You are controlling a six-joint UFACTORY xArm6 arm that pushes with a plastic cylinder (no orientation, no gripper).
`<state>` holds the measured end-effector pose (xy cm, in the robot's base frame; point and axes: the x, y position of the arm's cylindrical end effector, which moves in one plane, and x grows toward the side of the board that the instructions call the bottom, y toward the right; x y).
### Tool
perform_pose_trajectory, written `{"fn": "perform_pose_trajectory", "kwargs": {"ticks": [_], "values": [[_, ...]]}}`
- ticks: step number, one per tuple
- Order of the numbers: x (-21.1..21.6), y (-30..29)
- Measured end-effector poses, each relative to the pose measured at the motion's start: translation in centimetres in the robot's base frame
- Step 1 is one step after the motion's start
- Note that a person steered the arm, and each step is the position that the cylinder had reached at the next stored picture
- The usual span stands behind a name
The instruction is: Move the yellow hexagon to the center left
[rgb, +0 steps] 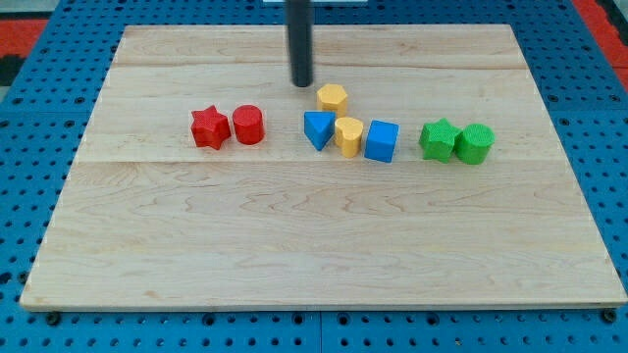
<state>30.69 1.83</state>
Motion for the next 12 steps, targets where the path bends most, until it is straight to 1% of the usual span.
{"fn": "perform_pose_trajectory", "kwargs": {"ticks": [1, 2, 3, 4, 5, 6, 7, 9, 10, 11, 12], "values": [[2.7, 7.9], [4.7, 11.7], [5.1, 3.6], [3.7, -3.2], [1.1, -8.3], [-0.7, -15.2], [2.0, -19.0], [5.0, -19.4], [2.0, -16.8], [1.5, -19.1], [3.1, -22.9]]}}
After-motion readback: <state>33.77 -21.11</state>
